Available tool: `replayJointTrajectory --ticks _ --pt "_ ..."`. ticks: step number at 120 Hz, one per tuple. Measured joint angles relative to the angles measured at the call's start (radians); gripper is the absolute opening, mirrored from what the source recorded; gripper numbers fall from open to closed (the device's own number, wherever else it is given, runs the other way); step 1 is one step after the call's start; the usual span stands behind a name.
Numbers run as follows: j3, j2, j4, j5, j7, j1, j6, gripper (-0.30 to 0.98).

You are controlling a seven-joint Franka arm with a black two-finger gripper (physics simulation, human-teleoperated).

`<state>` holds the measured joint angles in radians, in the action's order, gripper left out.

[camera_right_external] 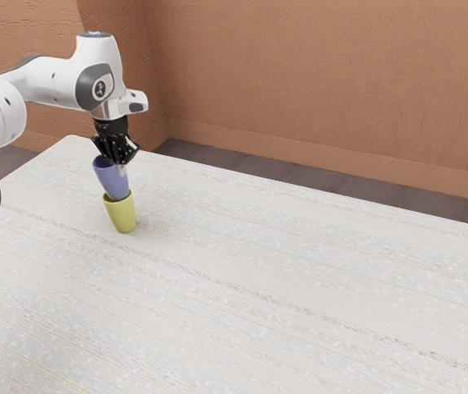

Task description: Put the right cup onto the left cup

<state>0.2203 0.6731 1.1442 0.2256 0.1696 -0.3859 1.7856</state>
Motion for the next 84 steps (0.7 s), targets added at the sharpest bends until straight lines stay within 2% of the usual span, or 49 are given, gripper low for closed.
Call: replayJointTrajectory --ticks 16,38,52,84 --pt "0.000 0.003 0.001 -0.002 0.007 -0.001 0.002 -0.08" --pt "0.006 0.002 0.001 -0.015 0.012 -0.001 -0.006 0.30" --pt "0.016 -0.005 0.000 -0.019 0.013 -0.001 -0.018 0.47" --pt "0.050 -0.099 0.019 -0.021 0.010 0.004 -0.053 0.62"
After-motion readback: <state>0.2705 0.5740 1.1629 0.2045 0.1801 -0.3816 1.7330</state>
